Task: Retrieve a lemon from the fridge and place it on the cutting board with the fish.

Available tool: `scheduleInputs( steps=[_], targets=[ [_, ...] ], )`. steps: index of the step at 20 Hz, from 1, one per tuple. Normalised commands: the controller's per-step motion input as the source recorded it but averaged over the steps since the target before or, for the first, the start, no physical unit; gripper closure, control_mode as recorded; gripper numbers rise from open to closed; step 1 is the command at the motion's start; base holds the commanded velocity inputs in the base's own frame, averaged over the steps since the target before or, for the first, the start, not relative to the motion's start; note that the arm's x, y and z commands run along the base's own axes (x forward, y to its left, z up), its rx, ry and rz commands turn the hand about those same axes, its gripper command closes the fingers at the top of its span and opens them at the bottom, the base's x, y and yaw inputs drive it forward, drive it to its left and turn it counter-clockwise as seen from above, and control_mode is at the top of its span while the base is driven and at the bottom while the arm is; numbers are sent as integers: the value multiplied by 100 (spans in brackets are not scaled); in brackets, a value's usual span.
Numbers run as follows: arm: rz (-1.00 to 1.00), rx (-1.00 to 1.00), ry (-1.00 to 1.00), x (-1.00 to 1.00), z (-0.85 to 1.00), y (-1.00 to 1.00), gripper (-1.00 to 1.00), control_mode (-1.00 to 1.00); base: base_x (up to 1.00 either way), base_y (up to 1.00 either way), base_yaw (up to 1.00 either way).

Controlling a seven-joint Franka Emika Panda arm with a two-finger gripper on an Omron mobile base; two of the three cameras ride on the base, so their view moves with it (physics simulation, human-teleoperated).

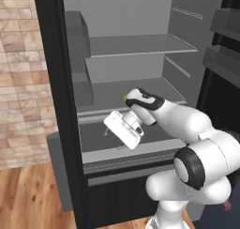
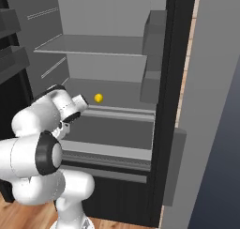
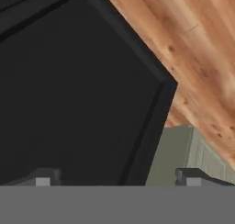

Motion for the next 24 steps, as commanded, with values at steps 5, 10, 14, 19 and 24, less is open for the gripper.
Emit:
scheduleInputs(
  steps=[5,10,14,19,24],
  targets=[
    [24,-31,-46,-54,3,-58,-100,-100,0,0,0],
    [33,-40,-45,-11,20,-40,-100,-100,0,0,0],
    [30,-49,-36,-5,24,-24,-100,-100,0,0,0],
    [28,-23,-29,5,8,-29,-100,-100,0,0,0],
    [4,0,-15,0,9,-19,-100,-100,0,0,0]
  ],
)
